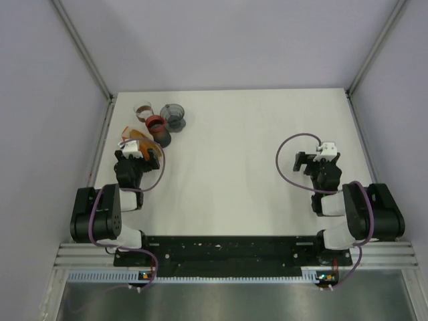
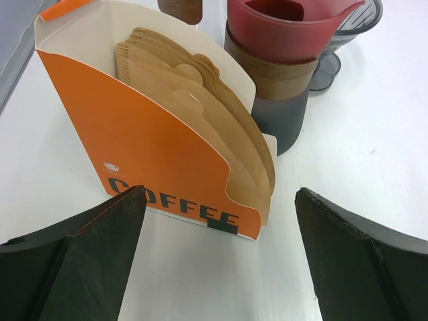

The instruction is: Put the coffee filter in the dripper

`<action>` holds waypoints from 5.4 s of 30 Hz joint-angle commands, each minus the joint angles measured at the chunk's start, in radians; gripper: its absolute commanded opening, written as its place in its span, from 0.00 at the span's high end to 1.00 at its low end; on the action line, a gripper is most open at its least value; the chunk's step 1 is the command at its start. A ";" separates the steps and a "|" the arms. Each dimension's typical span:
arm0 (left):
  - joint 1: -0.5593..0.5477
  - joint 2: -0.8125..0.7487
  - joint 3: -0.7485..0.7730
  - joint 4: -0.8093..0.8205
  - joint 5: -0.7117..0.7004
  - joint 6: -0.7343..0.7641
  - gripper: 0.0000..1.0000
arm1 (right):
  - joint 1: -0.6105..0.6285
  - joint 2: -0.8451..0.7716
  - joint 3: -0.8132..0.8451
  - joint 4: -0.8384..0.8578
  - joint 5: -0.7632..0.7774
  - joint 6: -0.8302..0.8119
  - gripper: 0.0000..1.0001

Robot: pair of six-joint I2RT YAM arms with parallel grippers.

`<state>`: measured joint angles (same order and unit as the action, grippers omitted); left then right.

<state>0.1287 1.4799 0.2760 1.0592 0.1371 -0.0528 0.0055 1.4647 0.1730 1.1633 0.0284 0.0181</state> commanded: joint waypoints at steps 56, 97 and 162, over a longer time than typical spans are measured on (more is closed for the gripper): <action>-0.064 0.428 1.536 -1.728 0.030 0.191 0.47 | 0.044 -0.417 0.663 -1.318 -0.269 0.108 0.08; -0.509 0.238 1.232 -1.742 -0.128 -0.021 1.00 | 0.065 -0.454 0.681 -1.349 -0.242 0.138 0.08; -0.371 0.772 1.712 -1.616 -0.128 0.511 0.59 | 0.103 -0.420 0.723 -1.386 -0.248 0.141 0.07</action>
<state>-0.2447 2.3085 2.0285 -0.5991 0.0055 0.3965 0.0937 1.0451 0.8440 -0.2333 -0.2184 0.1432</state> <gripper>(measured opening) 0.451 0.926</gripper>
